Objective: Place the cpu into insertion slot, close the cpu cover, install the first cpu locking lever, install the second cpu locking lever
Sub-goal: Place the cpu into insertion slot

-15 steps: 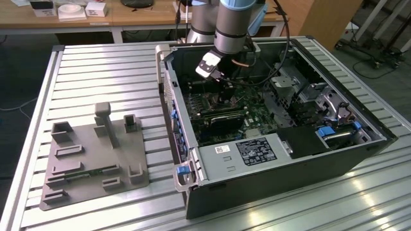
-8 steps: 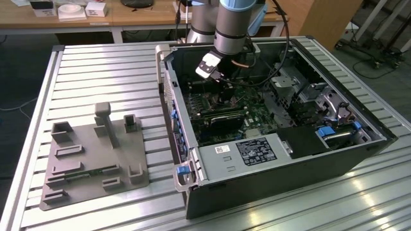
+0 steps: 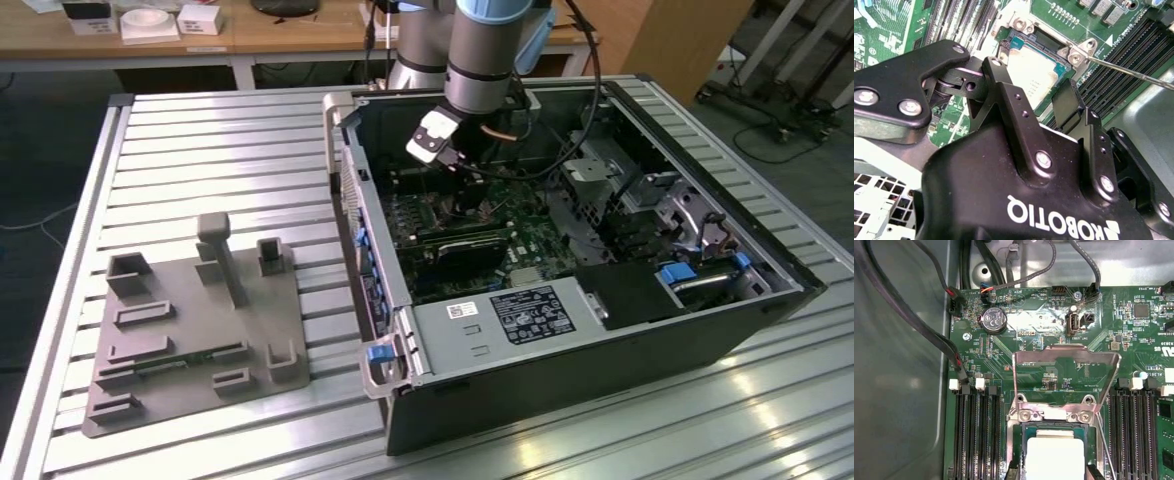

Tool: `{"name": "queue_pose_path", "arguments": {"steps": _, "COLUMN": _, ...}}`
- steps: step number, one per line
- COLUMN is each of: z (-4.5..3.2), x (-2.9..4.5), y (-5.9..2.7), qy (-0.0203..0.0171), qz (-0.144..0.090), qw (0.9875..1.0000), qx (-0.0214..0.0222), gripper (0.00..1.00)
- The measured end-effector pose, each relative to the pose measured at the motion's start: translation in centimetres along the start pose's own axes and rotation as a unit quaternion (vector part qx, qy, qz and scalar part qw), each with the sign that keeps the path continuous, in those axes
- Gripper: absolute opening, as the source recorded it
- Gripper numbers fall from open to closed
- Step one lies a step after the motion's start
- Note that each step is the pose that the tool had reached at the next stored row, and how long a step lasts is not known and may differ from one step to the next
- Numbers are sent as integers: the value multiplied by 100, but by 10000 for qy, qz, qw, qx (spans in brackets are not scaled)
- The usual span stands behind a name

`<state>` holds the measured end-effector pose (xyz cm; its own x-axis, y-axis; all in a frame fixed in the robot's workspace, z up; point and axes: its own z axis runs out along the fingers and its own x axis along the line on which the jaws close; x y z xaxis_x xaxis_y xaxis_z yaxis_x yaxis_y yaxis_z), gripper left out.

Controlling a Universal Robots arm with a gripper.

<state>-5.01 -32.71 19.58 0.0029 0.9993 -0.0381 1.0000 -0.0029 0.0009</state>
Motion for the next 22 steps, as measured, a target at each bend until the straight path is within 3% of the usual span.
{"name": "queue_pose_path", "arguments": {"steps": 10, "z": 0, "x": 1, "y": -28, "qy": 0, "qz": -1, "qw": 10000, "qx": 0, "gripper": 62}}
{"name": "queue_pose_path", "arguments": {"steps": 22, "z": 0, "x": 56, "y": -28, "qy": 1, "qz": 0, "qw": 10000, "qx": -1, "gripper": 62}}
